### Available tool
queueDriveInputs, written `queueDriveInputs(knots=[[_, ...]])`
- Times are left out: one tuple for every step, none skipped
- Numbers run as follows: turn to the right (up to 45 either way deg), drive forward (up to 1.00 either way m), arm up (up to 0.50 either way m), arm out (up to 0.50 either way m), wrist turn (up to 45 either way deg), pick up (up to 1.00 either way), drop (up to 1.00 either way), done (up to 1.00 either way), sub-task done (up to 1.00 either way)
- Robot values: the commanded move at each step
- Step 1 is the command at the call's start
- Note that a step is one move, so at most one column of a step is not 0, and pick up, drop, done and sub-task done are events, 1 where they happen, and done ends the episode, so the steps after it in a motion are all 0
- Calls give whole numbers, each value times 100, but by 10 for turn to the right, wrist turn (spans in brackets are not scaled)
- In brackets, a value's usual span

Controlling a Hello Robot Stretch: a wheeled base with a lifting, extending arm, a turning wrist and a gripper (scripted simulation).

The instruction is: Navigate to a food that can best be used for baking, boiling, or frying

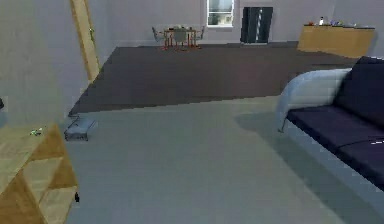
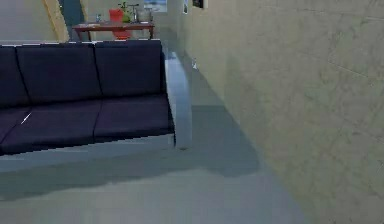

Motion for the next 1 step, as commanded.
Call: queueDriveInputs(knots=[[0, 100, 0, 0, 0, 0, 0, 0, 0]])
